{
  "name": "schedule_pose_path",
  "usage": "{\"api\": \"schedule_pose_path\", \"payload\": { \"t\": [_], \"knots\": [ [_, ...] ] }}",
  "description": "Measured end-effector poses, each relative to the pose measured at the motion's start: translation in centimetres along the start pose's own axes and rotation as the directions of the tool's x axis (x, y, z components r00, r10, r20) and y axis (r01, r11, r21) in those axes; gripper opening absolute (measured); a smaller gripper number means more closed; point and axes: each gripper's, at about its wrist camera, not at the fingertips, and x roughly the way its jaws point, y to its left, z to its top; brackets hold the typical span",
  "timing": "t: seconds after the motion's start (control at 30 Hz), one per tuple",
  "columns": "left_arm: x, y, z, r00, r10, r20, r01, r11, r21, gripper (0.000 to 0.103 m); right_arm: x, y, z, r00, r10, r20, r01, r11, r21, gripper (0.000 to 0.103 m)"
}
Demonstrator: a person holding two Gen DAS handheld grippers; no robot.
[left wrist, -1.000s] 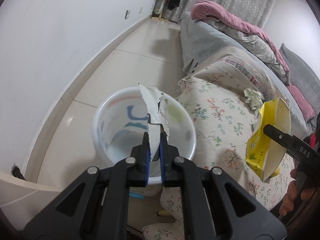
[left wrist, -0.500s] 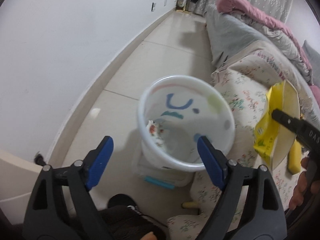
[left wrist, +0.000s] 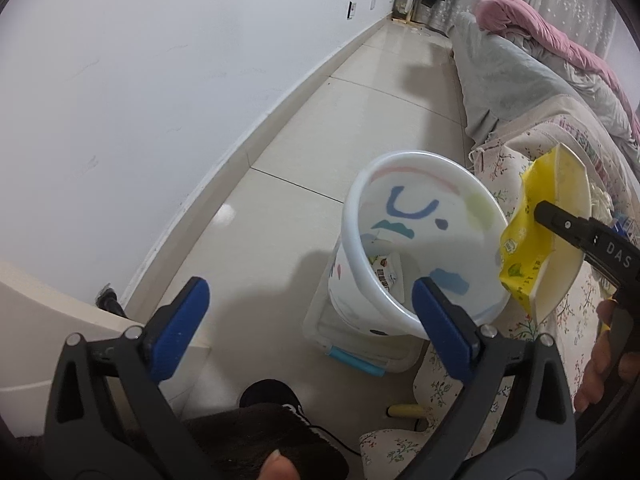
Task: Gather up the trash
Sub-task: 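Carry the paper over the wastebasket and open the left gripper, then drop the yellow bowl into the wastebasket by opening the right gripper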
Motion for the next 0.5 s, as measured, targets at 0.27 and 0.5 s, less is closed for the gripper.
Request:
{"api": "schedule_pose_path", "payload": {
  "t": [0.27,0.5],
  "knots": [
    [0.2,-0.4,0.2,1.000,-0.003,-0.013,0.003,1.000,0.000,0.101,-0.5,0.1,0.5,1.000,0.015,0.014,-0.015,1.000,0.006,0.076],
    [0.1,-0.5,0.3,1.000,-0.018,-0.015,0.018,1.000,-0.003,0.101,-2.7,-0.8,0.2,1.000,-0.009,0.022,0.008,1.000,0.021,0.077]
  ]
}}
